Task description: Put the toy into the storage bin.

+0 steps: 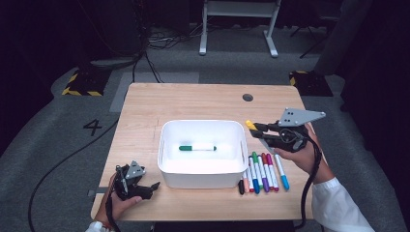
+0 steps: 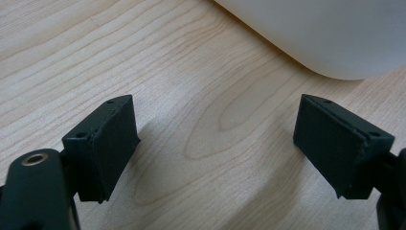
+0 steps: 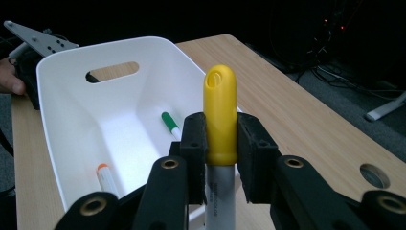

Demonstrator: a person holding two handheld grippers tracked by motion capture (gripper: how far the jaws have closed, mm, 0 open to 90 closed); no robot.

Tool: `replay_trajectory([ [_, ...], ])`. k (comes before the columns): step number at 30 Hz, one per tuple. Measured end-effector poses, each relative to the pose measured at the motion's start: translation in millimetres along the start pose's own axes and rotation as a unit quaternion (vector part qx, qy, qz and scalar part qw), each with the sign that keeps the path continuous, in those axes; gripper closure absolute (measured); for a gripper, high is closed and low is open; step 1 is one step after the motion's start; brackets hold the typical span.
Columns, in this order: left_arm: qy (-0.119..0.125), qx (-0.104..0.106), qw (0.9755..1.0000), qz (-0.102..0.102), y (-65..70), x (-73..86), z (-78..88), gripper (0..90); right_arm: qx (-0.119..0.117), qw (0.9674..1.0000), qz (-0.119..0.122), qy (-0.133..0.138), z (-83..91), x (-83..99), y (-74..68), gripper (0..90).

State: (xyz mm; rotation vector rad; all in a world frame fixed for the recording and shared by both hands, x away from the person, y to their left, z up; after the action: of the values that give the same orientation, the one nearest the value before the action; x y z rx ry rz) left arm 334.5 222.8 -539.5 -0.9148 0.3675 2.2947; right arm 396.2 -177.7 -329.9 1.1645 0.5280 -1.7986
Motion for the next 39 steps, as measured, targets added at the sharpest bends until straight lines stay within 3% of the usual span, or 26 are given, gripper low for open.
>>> replay_trajectory([
  [4,0.001,-0.003,1.0000,0.000,-0.4,-0.1,0.2,15.3,-0.011,0.9997,0.024,0.004,-6.5,-14.4,-7.8,74.7],
  [12,0.000,-0.001,1.0000,-0.001,-0.3,-0.1,0.1,15.3,-0.034,0.9986,0.040,0.012,-21.7,-34.1,-23.5,74.7],
  [23,0.000,-0.001,1.0000,0.002,0.3,0.0,0.0,15.4,-0.059,0.9969,0.051,-0.010,-52.2,-40.2,-41.5,74.7],
  [27,0.000,-0.001,1.0000,0.002,0.5,0.1,0.0,15.4,-0.076,0.9950,0.058,-0.028,-65.9,-37.2,-50.8,74.8],
  [32,0.000,-0.001,1.0000,0.002,0.3,0.0,0.0,15.4,-0.095,0.9905,0.071,-0.070,-88.9,-25.1,-63.5,74.7],
  [39,0.000,0.000,1.0000,0.001,0.1,0.0,0.0,15.4,-0.111,0.9831,0.090,-0.115,-107.5,-9.2,-69.5,74.7],
])
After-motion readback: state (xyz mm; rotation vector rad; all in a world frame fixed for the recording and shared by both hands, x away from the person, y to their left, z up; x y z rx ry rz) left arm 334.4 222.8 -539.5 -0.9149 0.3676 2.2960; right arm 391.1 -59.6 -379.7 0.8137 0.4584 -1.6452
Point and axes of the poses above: each handheld gripper's, and its own axes: z roughly backward along the jaws, x roughly out of its underside, y roughly to its right, the point moved 5 cm from there along -z, roughly forward along the jaws, and after that the axes turned 1 degree about y, right-handed, at the moved point
